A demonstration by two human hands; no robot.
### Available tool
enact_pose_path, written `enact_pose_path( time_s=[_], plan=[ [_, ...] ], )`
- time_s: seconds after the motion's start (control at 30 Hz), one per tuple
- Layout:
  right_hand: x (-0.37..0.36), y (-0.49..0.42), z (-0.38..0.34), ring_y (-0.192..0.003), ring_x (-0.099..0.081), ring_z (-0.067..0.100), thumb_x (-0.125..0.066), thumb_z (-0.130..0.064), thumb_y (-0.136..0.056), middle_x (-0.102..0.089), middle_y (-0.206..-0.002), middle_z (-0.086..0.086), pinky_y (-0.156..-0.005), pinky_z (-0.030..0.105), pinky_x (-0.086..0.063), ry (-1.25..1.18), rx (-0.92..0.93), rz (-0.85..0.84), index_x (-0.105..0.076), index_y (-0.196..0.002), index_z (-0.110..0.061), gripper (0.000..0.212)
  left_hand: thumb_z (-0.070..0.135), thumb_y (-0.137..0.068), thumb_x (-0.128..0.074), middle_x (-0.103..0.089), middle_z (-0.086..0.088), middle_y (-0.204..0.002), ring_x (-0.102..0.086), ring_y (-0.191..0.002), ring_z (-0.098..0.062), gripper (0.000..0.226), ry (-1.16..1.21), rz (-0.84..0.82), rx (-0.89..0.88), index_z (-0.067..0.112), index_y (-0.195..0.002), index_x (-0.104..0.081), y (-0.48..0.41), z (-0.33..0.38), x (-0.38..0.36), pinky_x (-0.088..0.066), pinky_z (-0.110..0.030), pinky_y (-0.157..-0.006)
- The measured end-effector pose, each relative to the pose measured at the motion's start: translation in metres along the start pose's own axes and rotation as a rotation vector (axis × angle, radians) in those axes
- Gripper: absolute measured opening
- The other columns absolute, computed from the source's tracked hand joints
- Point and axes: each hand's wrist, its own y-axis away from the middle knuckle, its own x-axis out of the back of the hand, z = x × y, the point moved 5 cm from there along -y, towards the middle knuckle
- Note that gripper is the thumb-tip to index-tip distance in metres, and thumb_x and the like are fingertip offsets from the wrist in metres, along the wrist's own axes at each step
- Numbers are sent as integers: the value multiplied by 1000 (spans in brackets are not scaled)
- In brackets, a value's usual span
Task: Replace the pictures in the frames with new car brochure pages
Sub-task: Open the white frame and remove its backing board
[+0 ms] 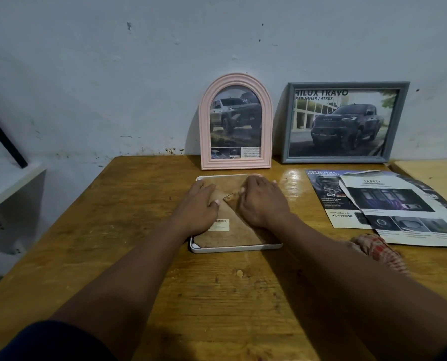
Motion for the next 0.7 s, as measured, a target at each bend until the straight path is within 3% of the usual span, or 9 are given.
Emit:
enact_pose_path(
  time_s=[0.23, 0.4, 0.5, 0.6, 0.7],
  plan=[
    [-4, 2, -6, -136, -39, 31, -27, -42, -99, -49, -141, 15, -108, 51, -35, 41, -33, 113, -47, -133, -11, 50, 30, -108, -35, -9, -7, -169, -6, -155, -27, 52, -78, 38, -11, 20, -159, -25, 3, 3, -4, -13, -41, -123],
    [-3, 3, -4, -141, -32, 31, -24, -47, -98, -47, -145, 15, -112, 55, -27, 102, -38, 118, -46, -135, -12, 56, 35, -108, -28, -9, -9, -169, -8, -155, -30, 54, -240, 31, -14, 21, -159, -21, 5, 7, -4, -19, -46, -124],
    [3, 6, -5, -142, -31, 32, -24, -49, -97, -56, -138, 14, -111, 57, -23, 153, -75, 190, -48, -132, -12, 56, 39, -106, -32, -25, -9, -165, -24, -151, -30, 53, -267, 86, -4, 21, -156, -32, 7, 11, -1, -30, -45, -119],
    [10, 14, -10, -119, -51, 32, -27, -47, -97, -66, -116, 12, -98, 52, -35, 178, -100, 258, -53, -119, -14, 48, 38, -104, -36, -53, -8, -146, -51, -130, -25, 46, -327, 230, 3, 16, -141, -52, 15, 20, 8, -46, -40, -103],
    [14, 17, -9, -107, -56, 28, -32, -43, -97, -66, -113, 9, -92, 46, -41, 80, -25, 251, -52, -118, -16, 40, 37, -104, -34, -59, -7, -137, -57, -119, -24, 45, -437, 250, -2, 15, -136, -56, 24, 27, 11, -48, -38, -93]
  ],
)
